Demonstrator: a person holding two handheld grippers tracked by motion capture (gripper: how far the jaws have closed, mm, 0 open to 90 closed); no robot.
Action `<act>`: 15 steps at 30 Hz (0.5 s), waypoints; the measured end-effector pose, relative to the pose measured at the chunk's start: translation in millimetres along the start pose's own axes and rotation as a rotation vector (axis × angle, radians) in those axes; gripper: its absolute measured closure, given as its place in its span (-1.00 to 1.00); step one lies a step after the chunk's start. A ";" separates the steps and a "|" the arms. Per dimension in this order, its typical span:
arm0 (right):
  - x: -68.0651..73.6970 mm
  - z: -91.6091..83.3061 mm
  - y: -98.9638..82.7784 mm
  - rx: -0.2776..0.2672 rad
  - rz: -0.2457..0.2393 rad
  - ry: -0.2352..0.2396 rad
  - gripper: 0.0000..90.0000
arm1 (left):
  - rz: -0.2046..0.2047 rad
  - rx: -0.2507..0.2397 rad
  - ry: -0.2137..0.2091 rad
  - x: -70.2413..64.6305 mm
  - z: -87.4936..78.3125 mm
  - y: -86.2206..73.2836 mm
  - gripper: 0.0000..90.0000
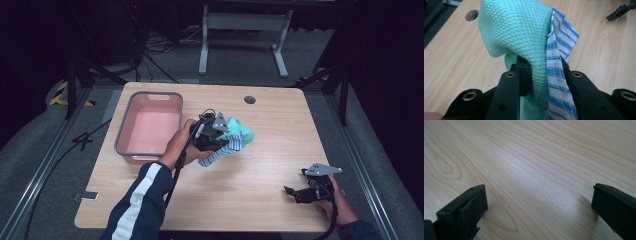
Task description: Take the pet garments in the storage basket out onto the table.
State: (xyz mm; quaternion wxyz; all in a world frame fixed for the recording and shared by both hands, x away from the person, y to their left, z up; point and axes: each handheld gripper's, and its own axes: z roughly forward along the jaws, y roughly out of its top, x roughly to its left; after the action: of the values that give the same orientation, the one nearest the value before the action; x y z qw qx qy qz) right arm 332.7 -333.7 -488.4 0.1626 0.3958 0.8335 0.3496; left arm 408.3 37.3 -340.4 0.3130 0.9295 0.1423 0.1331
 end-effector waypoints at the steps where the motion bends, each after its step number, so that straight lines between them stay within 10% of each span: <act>1: 0.0 0.0 0.0 0.000 0.000 0.000 -0.98 | -0.001 0.002 -0.004 -1.3 3.3 0.5 0.63; 15: 1.0 -0.4 -0.4 0.001 -0.006 0.005 -0.98 | 0.033 0.071 -0.074 -19.9 45.0 -0.9 0.63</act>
State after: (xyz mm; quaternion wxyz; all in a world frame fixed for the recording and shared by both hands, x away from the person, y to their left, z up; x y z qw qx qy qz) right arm 331.6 -333.3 -488.4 0.1615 0.3923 0.8353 0.3498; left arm 404.9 6.6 -378.7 0.2824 0.9466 0.1199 0.0986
